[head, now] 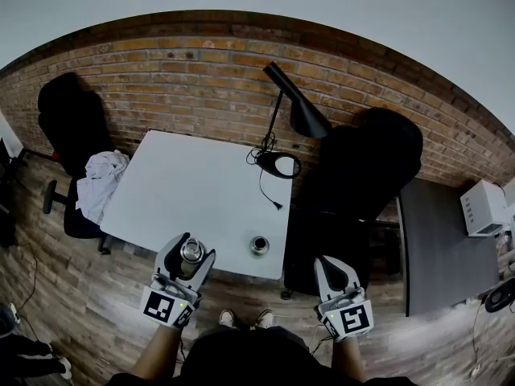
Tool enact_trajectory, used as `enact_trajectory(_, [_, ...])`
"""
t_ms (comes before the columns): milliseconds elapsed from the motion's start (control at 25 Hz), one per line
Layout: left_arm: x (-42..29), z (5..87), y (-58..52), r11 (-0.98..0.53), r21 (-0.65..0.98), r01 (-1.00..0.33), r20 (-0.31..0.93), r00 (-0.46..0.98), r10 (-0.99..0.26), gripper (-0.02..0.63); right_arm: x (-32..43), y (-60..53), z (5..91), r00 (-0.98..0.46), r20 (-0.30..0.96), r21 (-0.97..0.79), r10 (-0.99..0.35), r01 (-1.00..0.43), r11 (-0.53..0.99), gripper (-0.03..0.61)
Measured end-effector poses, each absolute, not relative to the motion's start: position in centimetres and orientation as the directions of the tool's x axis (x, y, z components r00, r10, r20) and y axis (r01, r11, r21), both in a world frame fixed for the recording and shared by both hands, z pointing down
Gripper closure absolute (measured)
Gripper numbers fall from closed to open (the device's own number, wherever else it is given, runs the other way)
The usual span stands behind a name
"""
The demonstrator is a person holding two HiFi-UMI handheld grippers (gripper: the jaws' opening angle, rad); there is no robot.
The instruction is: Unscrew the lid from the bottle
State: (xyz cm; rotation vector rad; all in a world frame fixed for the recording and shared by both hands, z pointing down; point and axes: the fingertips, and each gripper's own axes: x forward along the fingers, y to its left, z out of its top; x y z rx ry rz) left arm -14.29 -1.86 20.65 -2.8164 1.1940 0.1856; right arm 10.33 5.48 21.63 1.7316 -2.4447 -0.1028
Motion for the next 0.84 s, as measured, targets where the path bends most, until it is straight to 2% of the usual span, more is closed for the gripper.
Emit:
enact_trajectory(360, [-13.0,20.0,-2.4,-0.718,-0.017,-0.695,-0.149,0.712,-0.686,0.342,11.8,5.5,21.1,-0.279,0.04,0.14,-0.959,-0.949,0.282,0.566])
enact_trajectory(840, [-12.4,20.0,-3.2,-0.725,-0.024,-0.688,-0.149,0.72,-0.678,0.342,11.5,4.8,21.4,-0.287,0.068,0.123,-0.955,-0.948,0.294,0.566])
